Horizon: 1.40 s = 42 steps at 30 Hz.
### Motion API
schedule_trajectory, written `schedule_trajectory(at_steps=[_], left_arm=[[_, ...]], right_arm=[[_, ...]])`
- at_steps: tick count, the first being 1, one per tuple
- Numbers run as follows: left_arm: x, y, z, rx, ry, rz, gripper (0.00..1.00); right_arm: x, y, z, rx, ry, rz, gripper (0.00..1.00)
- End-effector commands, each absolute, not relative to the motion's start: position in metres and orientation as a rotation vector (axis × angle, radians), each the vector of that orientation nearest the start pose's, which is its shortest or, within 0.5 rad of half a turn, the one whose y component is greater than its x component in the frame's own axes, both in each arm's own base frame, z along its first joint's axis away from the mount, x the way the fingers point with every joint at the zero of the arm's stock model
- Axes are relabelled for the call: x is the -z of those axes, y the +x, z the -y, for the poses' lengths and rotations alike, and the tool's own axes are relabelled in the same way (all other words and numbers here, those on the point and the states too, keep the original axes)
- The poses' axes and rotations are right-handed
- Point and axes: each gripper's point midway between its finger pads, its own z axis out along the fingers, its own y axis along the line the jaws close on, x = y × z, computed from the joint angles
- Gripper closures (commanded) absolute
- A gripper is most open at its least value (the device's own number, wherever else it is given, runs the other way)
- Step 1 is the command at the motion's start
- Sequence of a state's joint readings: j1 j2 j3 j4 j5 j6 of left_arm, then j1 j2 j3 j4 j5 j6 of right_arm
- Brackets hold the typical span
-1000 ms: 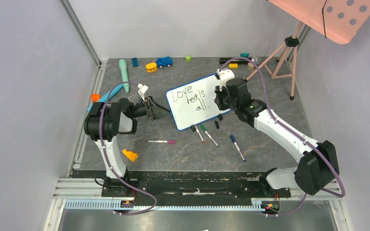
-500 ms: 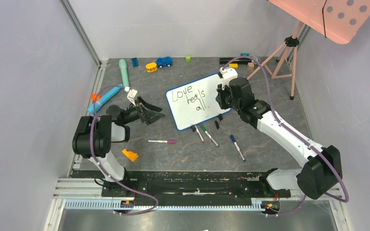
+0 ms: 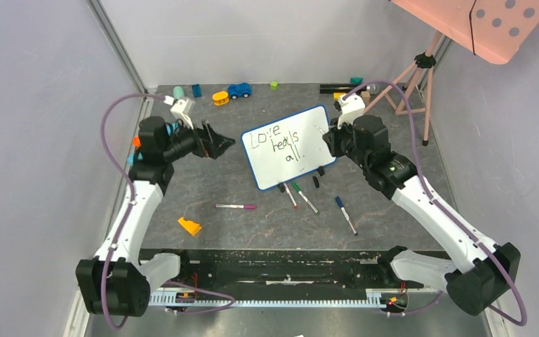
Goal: Write a sentence on the whiteboard
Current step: Pick up the pen cap from the center of the board.
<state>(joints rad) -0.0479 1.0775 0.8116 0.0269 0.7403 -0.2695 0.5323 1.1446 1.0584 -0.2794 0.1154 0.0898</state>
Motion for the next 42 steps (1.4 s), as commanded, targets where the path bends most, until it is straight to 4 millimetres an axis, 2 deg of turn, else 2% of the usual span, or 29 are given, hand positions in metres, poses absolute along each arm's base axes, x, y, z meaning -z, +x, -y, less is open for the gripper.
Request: schedule_trajectory(at_steps=[1, 3, 4, 6, 8, 9, 10, 13, 15, 17, 21, 24, 28, 33, 38, 39, 42], left_arm=[[-0.236, 0.295, 0.105, 0.666, 0.218, -2.158, 0.00], [-0.236, 0.301, 0.074, 0.468, 0.020, -2.155, 0.00], [-0.229, 0.299, 0.049, 0.335, -0.160, -2.168, 0.00], [-0.217, 0.290, 0.016, 0.150, -0.317, -2.170, 0.00], [-0.197, 0.275, -0.011, 0.008, -0.574, -2.177, 0.00], [-0.190, 0.270, -0.018, -0.025, -0.681, -2.183, 0.00], [-0.185, 0.269, -0.012, 0.014, -0.685, -2.211, 0.00], [-0.186, 0.273, 0.026, 0.279, -0.665, -2.260, 0.00], [-0.190, 0.268, 0.054, 0.474, -0.694, -2.270, 0.02], [-0.195, 0.261, 0.078, 0.581, -0.719, -2.256, 0.04], [-0.201, 0.242, 0.132, 0.621, -0.623, -2.283, 0.14], [-0.196, 0.229, 0.175, 0.651, -0.560, -2.314, 0.19], [-0.189, 0.216, 0.225, 0.576, -0.431, -2.348, 0.23], [-0.186, 0.220, 0.297, 0.567, -0.254, -2.320, 0.26], [-0.166, 0.235, 0.361, 0.527, -0.117, -2.335, 0.30], [-0.167, 0.238, 0.375, 0.553, -0.107, -2.322, 0.32], [-0.158, 0.245, 0.412, 0.593, -0.106, -2.287, 0.40]], right_arm=[[-0.285, 0.330, -0.164, -0.265, -0.301, -1.897, 1.00], [-0.288, 0.328, -0.159, -0.247, -0.282, -1.909, 1.00], [-0.290, 0.326, -0.157, -0.247, -0.269, -1.912, 1.00], [-0.293, 0.322, -0.153, -0.248, -0.248, -1.915, 1.00], [-0.295, 0.316, -0.149, -0.247, -0.228, -1.915, 1.00], [-0.297, 0.313, -0.145, -0.240, -0.209, -1.922, 1.00], [-0.299, 0.310, -0.142, -0.240, -0.198, -1.926, 1.00], [-0.304, 0.298, -0.137, -0.251, -0.177, -1.954, 1.00], [-0.303, 0.290, -0.132, -0.255, -0.161, -1.978, 1.00], [-0.300, 0.281, -0.127, -0.252, -0.135, -2.010, 1.00], [-0.300, 0.267, -0.121, -0.281, -0.060, -2.052, 1.00], [-0.298, 0.256, -0.109, -0.253, -0.015, -2.058, 1.00], [-0.285, 0.242, -0.094, -0.229, 0.038, -2.059, 1.00], [-0.280, 0.228, -0.088, -0.239, 0.009, -2.040, 1.00], [-0.297, 0.221, -0.077, -0.169, -0.085, -2.026, 1.00], [-0.301, 0.220, -0.074, -0.155, -0.088, -2.019, 1.00], [-0.309, 0.216, -0.069, -0.145, -0.089, -1.998, 1.00]])
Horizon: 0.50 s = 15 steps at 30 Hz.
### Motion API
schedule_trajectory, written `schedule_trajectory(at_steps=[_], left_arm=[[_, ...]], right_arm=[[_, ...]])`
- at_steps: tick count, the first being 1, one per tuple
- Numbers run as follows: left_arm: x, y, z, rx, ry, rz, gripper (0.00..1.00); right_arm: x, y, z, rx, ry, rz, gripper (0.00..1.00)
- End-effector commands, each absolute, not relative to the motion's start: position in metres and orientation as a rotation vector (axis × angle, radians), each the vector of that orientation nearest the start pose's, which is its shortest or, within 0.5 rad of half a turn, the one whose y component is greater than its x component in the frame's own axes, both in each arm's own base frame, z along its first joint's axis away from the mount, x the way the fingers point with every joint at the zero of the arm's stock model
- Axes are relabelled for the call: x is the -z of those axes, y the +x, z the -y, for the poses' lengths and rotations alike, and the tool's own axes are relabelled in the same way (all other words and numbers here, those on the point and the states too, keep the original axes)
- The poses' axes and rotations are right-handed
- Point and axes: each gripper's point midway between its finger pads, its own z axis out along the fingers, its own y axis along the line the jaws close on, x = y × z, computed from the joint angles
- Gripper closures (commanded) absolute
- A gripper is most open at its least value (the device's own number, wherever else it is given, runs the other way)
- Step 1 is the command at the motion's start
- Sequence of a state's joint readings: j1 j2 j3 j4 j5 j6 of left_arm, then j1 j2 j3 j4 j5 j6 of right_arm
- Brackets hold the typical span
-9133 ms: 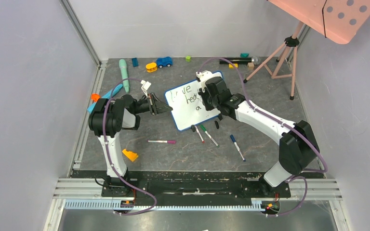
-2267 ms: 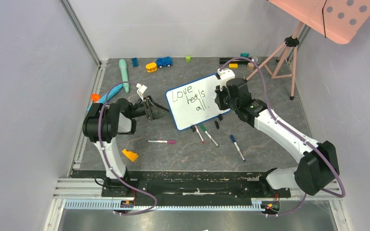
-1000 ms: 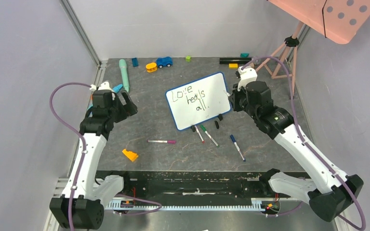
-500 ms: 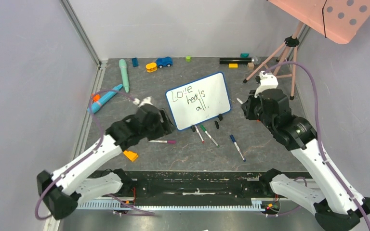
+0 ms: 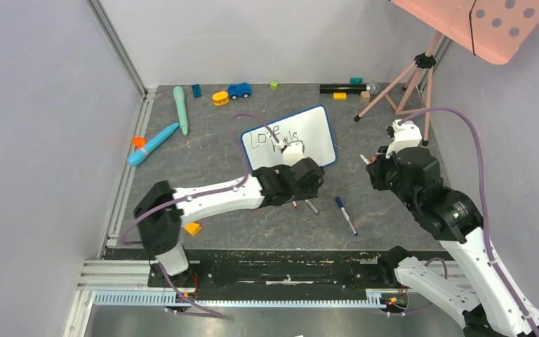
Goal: Write a sentence on the whiteboard
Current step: Pick up the pen cap from the center of the board.
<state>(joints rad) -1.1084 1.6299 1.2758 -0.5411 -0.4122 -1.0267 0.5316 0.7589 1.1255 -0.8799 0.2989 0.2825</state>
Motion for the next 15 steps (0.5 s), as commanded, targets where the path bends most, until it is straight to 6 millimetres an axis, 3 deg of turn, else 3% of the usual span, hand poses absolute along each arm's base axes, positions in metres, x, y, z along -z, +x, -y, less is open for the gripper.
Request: schedule_trajectory(at_steps=[1, 7, 15], left_arm=[[-0.149, 0.248, 0.420, 0.573, -0.104, -2.289, 0.41], [-0.117, 0.268, 0.451, 0.456, -0.102, -2.317, 0.40], [-0.104, 0.284, 0.436, 0.278, -0.142, -2.279, 0.43]], right_arm=[[-0.311, 0.215, -0.068, -0.144, -0.086, -1.991, 1.00], [-0.316, 0.207, -0.061, -0.136, -0.069, -2.001, 1.00], [-0.320, 0.201, -0.048, -0.084, -0.038, -1.991, 1.00]])
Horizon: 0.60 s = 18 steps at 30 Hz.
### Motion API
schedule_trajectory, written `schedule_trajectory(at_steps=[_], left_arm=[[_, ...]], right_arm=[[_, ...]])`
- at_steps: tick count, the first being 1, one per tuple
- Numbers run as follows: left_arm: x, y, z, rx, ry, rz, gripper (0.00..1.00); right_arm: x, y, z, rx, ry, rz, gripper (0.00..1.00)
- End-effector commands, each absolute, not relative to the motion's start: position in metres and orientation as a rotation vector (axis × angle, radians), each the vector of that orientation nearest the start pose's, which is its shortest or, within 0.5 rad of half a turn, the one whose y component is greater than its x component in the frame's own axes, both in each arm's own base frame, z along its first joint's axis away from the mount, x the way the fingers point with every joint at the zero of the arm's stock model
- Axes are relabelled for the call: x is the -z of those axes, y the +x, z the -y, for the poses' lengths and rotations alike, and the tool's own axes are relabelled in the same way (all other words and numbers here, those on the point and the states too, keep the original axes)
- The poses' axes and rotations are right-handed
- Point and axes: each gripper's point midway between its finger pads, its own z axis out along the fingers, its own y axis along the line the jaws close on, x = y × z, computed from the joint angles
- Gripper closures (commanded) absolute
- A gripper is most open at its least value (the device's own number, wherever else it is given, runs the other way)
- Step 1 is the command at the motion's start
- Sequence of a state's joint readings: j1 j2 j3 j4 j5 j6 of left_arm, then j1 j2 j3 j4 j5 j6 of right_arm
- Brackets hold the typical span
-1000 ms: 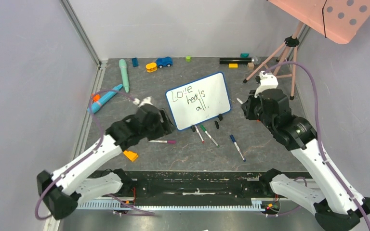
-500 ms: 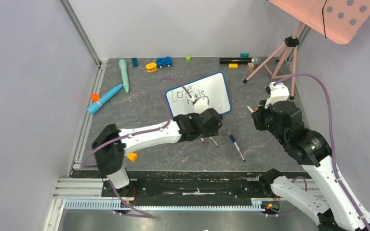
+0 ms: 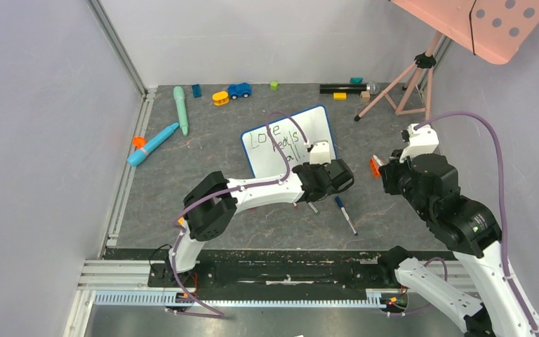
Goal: Write a sentence on the whiteboard
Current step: Pick up the pen cap from the center of the board.
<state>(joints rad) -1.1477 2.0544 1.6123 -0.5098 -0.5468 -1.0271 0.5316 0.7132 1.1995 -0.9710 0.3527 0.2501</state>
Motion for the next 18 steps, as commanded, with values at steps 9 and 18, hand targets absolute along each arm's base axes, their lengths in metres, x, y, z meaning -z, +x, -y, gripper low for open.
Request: schedule_trajectory(at_steps=[9, 18], left_arm=[[-0.080, 0.297, 0.434, 0.195, -0.134, -2.306, 0.43], [-0.063, 0.314, 0.430, 0.159, -0.162, -2.317, 0.45]], right_arm=[[-0.321, 0.202, -0.036, -0.017, 0.000, -1.981, 1.00], [-0.322, 0.198, -0.023, 0.048, 0.033, -1.973, 1.00]])
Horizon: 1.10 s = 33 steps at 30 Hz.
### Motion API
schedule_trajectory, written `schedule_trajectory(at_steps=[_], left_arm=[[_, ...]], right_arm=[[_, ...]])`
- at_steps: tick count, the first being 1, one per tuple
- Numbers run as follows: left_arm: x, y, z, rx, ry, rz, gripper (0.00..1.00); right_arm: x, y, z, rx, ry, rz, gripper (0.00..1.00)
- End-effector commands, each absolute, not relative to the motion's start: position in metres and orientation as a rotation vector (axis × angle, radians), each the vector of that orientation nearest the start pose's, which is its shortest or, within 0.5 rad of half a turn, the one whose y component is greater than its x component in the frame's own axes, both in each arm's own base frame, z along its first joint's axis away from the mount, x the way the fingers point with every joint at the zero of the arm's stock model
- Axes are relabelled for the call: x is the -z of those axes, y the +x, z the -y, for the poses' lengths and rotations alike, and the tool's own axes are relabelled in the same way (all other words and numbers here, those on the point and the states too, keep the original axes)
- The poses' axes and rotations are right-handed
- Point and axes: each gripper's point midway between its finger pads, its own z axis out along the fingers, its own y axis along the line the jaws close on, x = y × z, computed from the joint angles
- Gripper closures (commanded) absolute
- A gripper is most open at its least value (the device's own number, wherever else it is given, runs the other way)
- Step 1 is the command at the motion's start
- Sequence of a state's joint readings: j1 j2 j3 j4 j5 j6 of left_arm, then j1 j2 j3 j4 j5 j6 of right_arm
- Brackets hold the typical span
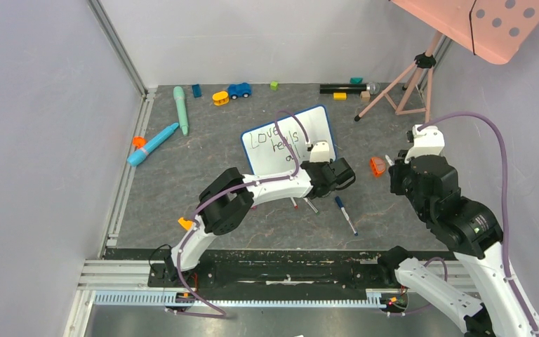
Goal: Write a sentence on the whiteboard
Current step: Pick up the pen cap from the center of the board.
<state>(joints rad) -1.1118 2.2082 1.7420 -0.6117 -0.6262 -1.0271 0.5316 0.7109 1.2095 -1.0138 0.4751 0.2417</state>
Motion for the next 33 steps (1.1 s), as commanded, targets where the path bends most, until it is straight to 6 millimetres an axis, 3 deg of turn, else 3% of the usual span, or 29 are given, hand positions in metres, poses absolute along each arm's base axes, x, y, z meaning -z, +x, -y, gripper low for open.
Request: schedule_trajectory(at_steps=[1, 12, 18, 22, 25, 26, 29, 33], left_arm=[[-0.061, 0.315, 0.432, 0.163, -0.154, -2.319, 0.45], [-0.041, 0.329, 0.433, 0.135, -0.152, -2.340, 0.47], [-0.028, 0.328, 0.428, 0.108, -0.172, -2.371, 0.53], [-0.018, 0.325, 0.421, 0.067, -0.171, -2.392, 0.74], [-0.015, 0.321, 0.421, 0.076, -0.159, -2.416, 0.97], [-0.015, 0.319, 0.420, 0.079, -0.158, -2.425, 0.98], [-0.033, 0.312, 0.422, 0.131, -0.163, -2.443, 0.98], [-0.085, 0.299, 0.425, 0.294, -0.216, -2.441, 0.98]], right_arm=[[-0.321, 0.198, -0.022, 0.048, 0.032, -1.974, 1.00], [-0.324, 0.200, -0.022, 0.067, 0.022, -1.973, 1.00], [-0.327, 0.203, -0.021, 0.081, 0.028, -1.970, 1.00], [-0.328, 0.205, -0.023, 0.071, 0.034, -1.970, 1.00], [-0.328, 0.204, -0.022, 0.068, 0.043, -1.968, 1.00], [-0.327, 0.203, -0.022, 0.065, 0.045, -1.967, 1.00], [-0.324, 0.200, -0.023, 0.047, 0.048, -1.976, 1.00], [-0.313, 0.194, -0.034, -0.039, 0.034, -1.997, 1.00]])
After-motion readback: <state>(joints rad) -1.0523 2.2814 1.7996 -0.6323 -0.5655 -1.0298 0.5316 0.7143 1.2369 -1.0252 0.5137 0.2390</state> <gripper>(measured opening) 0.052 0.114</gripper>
